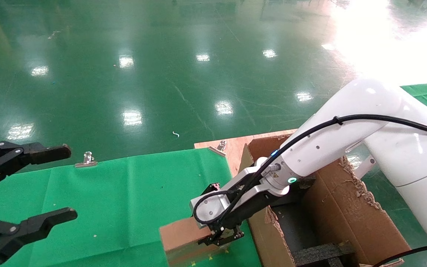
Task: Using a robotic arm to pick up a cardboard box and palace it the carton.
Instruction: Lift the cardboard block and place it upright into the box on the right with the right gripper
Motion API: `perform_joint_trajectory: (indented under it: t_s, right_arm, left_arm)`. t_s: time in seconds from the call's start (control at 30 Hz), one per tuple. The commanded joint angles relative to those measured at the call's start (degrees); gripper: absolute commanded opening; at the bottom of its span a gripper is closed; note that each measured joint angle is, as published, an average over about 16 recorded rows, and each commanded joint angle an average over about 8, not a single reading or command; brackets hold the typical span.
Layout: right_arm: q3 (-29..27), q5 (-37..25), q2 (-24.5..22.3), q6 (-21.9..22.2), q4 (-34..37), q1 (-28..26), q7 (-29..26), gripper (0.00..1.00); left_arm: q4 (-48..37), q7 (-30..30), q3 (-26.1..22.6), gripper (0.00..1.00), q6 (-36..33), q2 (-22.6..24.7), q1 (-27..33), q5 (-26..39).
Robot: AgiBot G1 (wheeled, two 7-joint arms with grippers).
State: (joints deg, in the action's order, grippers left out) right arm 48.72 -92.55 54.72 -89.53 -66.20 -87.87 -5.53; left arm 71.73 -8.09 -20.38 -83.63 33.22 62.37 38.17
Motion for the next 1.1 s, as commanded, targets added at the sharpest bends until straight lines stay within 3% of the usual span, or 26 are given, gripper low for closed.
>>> perform_joint_trajectory:
  t_s: [0.03,0.33,0.53,0.8,1.1]
  right_arm:
    - [0.0,0.0,0.0,0.0,0.0,0.0,0.0,0.0]
    - [-0.2,0.5,-0.3,0.2,0.2,-0.2,-0.6,0.0]
    - [-2.6,4.8,-1.9,0.3,2.2,-2.7,-2.5,0.0]
    - [-4.3,9.6,-4.4,-0.9,5.2,-11.0,-2.9,0.0]
    - [-0.6,12.5,-8.0,-1.6,6.6,-22.8,-1.7,0.0]
  left_arm:
    - [0.0,0.0,0.0,1.0,0.0,0.0,0.0,0.0]
    - [0.0,0.0,0.0,1.0,0.0,0.0,0.0,0.0]
    - [0.0,0.0,0.0,1.0,0.0,0.0,0.0,0.0]
    - [0.0,0.0,0.0,1.0,0.0,0.0,0.0,0.0]
    - [0.0,0.0,0.0,1.0,0.0,0.0,0.0,0.0]
